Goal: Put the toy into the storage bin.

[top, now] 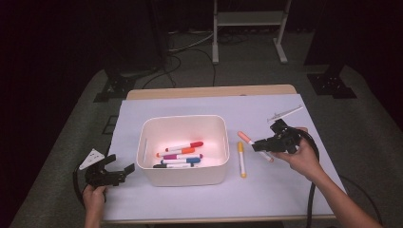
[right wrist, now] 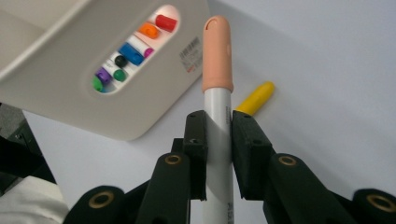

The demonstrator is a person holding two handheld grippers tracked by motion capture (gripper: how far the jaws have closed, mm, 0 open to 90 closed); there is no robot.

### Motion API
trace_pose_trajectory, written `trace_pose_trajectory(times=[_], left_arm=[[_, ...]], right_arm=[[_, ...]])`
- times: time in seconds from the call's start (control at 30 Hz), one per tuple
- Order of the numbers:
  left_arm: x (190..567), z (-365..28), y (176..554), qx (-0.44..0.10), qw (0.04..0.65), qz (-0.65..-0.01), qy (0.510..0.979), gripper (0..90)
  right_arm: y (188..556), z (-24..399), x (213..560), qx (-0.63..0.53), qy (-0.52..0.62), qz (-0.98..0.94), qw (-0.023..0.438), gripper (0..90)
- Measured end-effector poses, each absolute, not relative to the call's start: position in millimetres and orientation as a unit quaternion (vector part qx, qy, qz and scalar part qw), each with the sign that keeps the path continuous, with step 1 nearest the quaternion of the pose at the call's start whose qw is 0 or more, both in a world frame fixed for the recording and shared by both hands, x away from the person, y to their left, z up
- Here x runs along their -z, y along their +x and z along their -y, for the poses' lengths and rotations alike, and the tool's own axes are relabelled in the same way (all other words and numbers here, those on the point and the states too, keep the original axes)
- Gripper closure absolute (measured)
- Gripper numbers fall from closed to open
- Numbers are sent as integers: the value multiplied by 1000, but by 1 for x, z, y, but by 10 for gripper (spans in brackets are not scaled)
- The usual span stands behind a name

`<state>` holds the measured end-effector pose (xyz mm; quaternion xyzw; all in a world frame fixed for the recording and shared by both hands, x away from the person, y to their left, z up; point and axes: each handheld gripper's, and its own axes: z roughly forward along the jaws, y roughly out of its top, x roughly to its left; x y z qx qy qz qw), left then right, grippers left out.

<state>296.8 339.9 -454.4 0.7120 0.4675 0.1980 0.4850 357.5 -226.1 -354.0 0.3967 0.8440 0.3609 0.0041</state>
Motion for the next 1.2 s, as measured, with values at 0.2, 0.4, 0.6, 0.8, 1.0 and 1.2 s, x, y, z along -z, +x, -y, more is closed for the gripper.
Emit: trace_pose_trajectory(times=[0.2, 0.4, 0.6, 0.8, 1.0, 1.2], left_arm=[[454, -340, 297, -199, 484, -468, 712, 0], [454, -340, 296, -199, 484, -468, 712, 0], [454, -340, 296, -200, 485, -468, 711, 0], [454, -340, 296, -200, 486, -468, 711, 0], [454, -340, 296, -200, 486, -468, 710, 0], [454, -340, 296, -199, 486, -468, 710, 0]], right_arm=[[352, 216, 335, -371, 375, -850, 0, 761], [347, 204, 317, -379, 357, -853, 0, 761], [343, 191, 298, -386, 337, -859, -1, 761], [340, 171, 284, -390, 311, -867, -12, 761], [341, 153, 279, -391, 288, -874, -24, 761], [340, 132, 276, -388, 268, -881, -35, 761]])
